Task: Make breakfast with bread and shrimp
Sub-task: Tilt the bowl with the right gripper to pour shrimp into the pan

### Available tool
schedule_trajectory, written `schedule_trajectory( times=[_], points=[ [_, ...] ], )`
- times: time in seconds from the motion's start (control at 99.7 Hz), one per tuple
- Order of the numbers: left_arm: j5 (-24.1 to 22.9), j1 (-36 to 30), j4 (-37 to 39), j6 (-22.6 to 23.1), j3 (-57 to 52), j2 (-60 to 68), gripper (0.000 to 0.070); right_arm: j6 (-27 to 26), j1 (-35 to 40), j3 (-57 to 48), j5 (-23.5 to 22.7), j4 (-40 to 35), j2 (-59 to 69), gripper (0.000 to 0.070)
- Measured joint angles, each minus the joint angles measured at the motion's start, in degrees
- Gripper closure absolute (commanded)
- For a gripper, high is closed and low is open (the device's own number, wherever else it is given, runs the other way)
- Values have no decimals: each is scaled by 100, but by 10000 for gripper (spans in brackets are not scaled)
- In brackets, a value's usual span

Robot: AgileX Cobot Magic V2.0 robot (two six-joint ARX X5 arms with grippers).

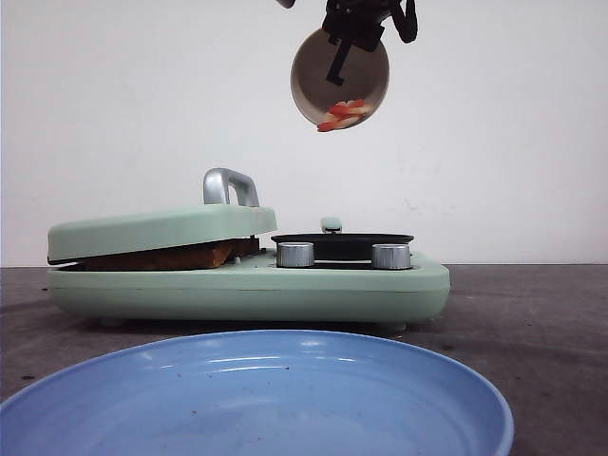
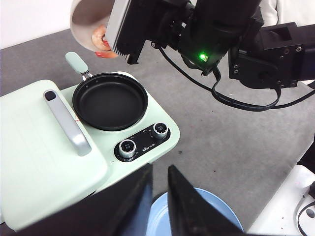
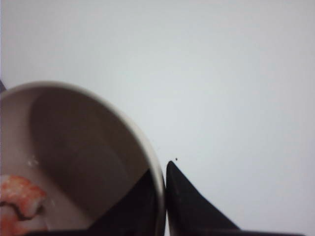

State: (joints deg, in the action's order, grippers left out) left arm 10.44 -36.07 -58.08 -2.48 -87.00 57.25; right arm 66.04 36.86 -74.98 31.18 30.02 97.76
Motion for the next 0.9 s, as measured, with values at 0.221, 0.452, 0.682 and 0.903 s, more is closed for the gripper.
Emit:
schedule_trajectory(
  times=[0.221,0.452,0.682,0.903],
  points=[
    [0,0,0,0,0,0,690,293,0,0,-105,245,0,696],
    [0,0,0,0,0,0,690,584,4,-164,-133,278,0,696],
    [0,0,0,0,0,0,690,730,7,-446,-166,352,0,696],
    [0,0,0,0,0,0,690,623,4,-450,-90,267,0,694]
  ],
)
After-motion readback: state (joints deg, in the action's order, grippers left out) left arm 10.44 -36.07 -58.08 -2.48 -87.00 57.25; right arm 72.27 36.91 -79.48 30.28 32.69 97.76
